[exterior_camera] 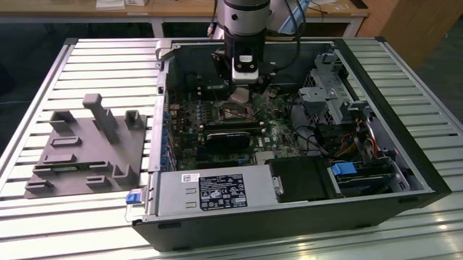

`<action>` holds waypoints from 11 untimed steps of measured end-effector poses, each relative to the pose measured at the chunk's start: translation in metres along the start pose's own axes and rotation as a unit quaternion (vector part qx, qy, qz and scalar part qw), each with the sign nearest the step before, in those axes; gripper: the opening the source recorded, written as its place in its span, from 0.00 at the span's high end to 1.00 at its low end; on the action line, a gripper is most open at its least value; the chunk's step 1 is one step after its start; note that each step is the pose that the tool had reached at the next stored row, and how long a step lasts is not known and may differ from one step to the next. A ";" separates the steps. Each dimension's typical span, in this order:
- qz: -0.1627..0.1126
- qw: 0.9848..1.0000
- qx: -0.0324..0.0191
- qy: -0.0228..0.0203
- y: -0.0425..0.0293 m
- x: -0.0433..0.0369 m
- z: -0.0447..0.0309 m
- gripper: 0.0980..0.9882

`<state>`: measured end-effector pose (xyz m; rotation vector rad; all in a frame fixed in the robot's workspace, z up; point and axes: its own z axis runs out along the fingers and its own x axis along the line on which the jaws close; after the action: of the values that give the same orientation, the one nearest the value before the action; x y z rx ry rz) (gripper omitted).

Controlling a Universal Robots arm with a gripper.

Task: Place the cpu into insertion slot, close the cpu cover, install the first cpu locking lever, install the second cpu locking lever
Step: 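Place the cpu into insertion slot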

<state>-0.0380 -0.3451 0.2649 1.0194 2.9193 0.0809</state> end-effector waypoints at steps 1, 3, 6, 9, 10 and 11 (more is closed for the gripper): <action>0.009 1.000 0.000 -0.001 0.0000 0.0000 0.0002 0.51; 0.028 1.000 0.001 -0.002 0.0000 0.0000 0.0007 0.51; 0.055 0.998 0.002 -0.004 -0.0001 0.0000 0.0014 0.51; 0.082 0.997 0.002 -0.005 -0.0001 0.0001 0.0021 0.51; 0.091 0.996 0.003 -0.006 -0.0002 0.0001 0.0023 0.51; 0.100 0.995 0.003 -0.007 -0.0002 0.0001 0.0025 0.51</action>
<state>-0.0380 -0.3451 0.2623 1.3047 2.7983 0.0728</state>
